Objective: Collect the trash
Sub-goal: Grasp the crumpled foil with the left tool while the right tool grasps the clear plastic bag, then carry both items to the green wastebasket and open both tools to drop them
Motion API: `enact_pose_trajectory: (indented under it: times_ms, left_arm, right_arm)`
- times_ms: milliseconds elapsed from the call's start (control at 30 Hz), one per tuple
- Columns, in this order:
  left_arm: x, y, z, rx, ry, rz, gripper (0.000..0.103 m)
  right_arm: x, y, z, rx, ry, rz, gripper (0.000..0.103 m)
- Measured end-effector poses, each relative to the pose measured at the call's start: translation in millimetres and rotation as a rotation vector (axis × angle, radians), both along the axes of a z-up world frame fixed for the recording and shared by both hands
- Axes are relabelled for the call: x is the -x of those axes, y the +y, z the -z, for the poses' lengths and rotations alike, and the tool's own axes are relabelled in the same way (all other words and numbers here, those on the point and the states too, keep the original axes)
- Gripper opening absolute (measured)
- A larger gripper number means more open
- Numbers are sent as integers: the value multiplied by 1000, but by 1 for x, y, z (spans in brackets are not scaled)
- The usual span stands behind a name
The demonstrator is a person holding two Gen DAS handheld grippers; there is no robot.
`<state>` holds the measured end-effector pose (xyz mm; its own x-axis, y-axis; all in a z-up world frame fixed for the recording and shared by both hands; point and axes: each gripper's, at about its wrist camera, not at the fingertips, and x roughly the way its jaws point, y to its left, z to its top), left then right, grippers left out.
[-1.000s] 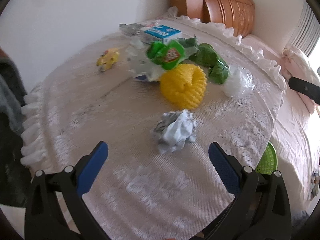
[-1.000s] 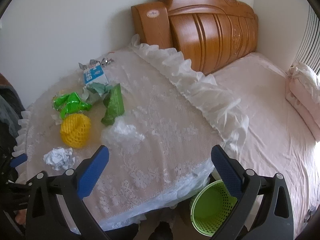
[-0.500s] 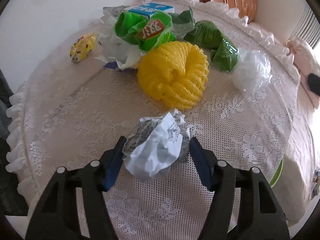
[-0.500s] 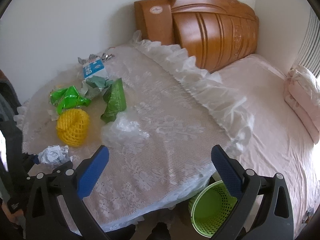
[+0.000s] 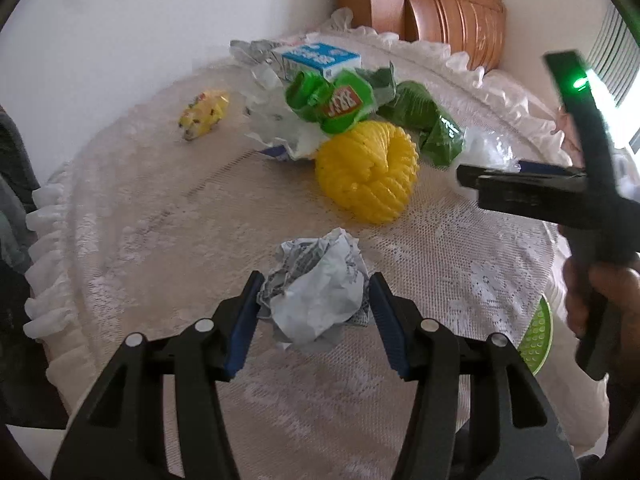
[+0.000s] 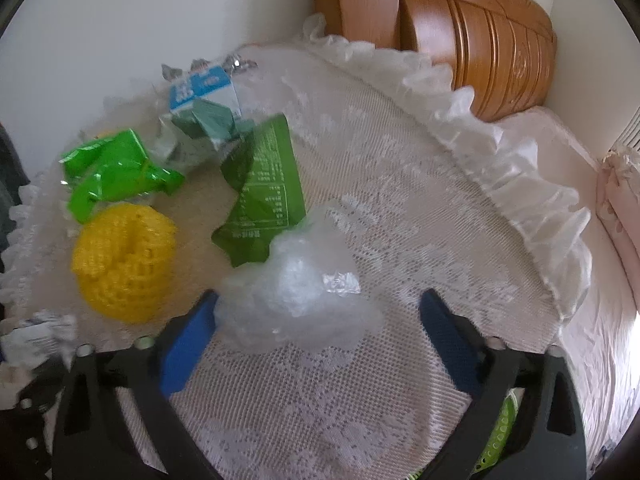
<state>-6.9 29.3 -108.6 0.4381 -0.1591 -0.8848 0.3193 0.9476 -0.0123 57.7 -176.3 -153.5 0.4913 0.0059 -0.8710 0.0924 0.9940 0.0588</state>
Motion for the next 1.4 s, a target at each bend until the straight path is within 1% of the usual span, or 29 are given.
enact_pose_trajectory:
  times_ms: [67,100,167,200,233,333,400,500,600,633,667,700,767,800,867,933,1067,1133,1200,1233,1333,1400]
  left_arm:
    - [3,4,-4,8,-9,1,53]
    - [4,8,-9,19,-17,3,53]
    - [3,8,-14,27,-32,11,53]
    - [3,8,-16,27,-41,19,53]
    - [5,8,-18,26,-48,26,52]
    - [10,5,-26,26,-72,73,53]
    - [12,1,-28,34,-73,108,53]
    - [16,-12,-30,40,-68,179,53]
    - [25,-37,-31,47,-63,287,53]
    - [30,-50,-32,47,-66,336,53]
    - [35,-65,-32,43,-68,384,52]
    - [39,-75,-31,39,-69,414,53]
    - [53,-111,-30,33,-67,504,52]
    - [56,-124,-30,38,-64,530,53]
    - [67,-156,-28,56,-49,589,53]
    - [78,-197,-22,76,-13,653,53]
    - [97,-279,-7,104,55,756,53]
    - [108,-307,0,102,71,784,53]
    - [117,-340,9,89,83,809,59]
    - [120,-350,12,85,85,814,60]
    - [127,-374,14,81,91,810,71]
    - [132,-382,11,84,87,800,81]
  right_arm:
    - [1,-2,1,-60,-1,6,64]
    - [3,-2,0,-74,-2,11,59]
    - [7,-3,-3,-102,-8,27,40]
    - [9,-3,-5,-111,-12,35,36]
    - [11,-5,-8,-123,-12,44,34]
    - [25,-13,-20,-187,-46,90,34]
    - [40,-19,-30,-208,-75,124,34]
    - [65,-33,-45,-219,-107,188,34]
    - [100,-60,-56,-211,-131,279,34]
    - [111,-70,-58,-203,-135,307,34]
    - [131,-86,-60,-188,-135,353,34]
    - [144,-96,-60,-178,-131,380,34]
    - [170,-120,-57,-148,-115,439,34]
    - [186,-135,-55,-126,-101,474,34]
    - [212,-160,-51,-104,-78,520,34]
    - [241,-192,-47,-92,-51,561,34]
    - [278,-232,-40,-42,-23,570,34]
    - [290,-252,-36,-31,-8,562,35]
    - [301,-273,-31,-41,-6,546,35]
    - [305,-278,-30,-44,-2,539,35]
    - [308,-295,-22,-57,18,499,35]
    - [305,-301,-18,-67,27,467,35]
